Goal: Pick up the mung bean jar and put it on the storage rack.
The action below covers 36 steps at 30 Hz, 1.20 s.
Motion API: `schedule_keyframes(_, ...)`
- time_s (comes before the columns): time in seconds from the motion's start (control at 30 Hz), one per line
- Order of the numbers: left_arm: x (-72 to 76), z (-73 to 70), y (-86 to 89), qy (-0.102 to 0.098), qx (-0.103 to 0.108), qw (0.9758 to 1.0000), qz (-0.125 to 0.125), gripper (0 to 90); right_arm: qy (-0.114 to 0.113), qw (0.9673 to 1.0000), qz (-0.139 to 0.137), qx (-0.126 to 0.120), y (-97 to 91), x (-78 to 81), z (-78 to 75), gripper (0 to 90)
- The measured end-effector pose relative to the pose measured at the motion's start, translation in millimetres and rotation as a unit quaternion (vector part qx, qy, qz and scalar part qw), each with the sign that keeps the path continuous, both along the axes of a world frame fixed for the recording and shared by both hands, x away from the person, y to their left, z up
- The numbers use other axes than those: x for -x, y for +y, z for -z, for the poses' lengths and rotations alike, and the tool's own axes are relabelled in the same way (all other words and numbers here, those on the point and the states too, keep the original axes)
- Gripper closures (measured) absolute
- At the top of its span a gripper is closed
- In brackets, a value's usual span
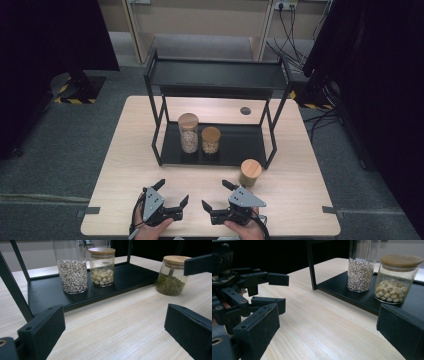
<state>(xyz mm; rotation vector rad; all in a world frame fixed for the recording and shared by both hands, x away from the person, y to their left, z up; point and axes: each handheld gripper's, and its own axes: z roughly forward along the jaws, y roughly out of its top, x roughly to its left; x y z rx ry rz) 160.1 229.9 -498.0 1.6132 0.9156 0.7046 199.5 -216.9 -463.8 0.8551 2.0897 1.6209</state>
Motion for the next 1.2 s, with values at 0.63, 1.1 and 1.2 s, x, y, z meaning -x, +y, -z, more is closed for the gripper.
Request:
schedule_keyframes(0.63,0.9,-0.1,0.3,-0.002,-0.001,1.0,0.001,2.7,0.003,0.9962,0.088,0.001,-23.9,4.9,1.5,5.2)
schedule_keyframes(1.1,0.8,-0.3,-0.3,-0.002,-0.004,1.0,0.004,2.7,0.01,0.9929,0.118,0.009,-42.7,19.3,5.9,5.3)
schedule_keyframes(1.2,0.9,-0.3,-0.2,-0.002,-0.004,1.0,0.004,2.7,0.01,0.9912,0.131,0.013,-43.8,17.8,6.7,5.2)
